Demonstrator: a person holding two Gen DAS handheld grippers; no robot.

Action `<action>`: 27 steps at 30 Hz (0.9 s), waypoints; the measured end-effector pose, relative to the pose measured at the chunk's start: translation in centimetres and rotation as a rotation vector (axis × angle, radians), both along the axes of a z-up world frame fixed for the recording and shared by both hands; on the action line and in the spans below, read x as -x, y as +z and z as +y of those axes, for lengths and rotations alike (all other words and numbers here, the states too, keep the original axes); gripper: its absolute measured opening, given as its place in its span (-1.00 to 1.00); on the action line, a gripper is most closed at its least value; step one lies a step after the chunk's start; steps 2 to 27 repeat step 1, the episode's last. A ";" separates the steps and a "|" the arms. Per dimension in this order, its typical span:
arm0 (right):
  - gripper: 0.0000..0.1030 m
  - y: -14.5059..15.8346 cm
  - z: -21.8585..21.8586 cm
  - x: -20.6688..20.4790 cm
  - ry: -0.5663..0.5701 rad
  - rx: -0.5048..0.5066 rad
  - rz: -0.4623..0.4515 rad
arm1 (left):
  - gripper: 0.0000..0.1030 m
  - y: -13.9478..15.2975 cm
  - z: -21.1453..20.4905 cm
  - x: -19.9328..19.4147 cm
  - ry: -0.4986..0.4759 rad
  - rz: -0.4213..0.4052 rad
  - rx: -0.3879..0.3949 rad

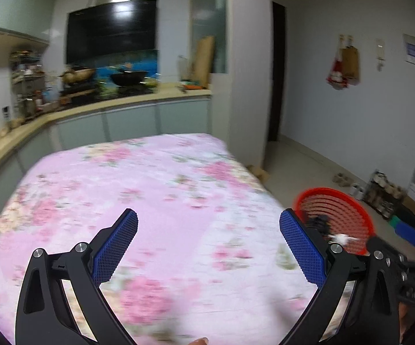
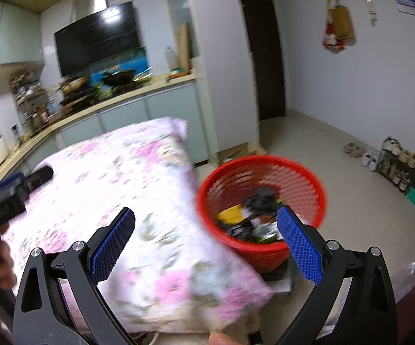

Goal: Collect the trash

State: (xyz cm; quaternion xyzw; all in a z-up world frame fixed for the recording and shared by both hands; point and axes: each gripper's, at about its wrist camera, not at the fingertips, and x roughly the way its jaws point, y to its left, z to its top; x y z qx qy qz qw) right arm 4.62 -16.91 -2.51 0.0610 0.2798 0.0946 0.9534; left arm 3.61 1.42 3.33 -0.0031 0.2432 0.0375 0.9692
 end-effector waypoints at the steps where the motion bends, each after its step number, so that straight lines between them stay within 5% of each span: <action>1: 0.86 -0.6 1.7 0.4 0.044 0.008 0.009 | 0.86 0.1 1.4 0.3 0.037 -0.002 -0.011; 27: 0.86 -0.6 1.7 0.4 0.044 0.008 0.009 | 0.86 0.1 1.4 0.3 0.037 -0.002 -0.011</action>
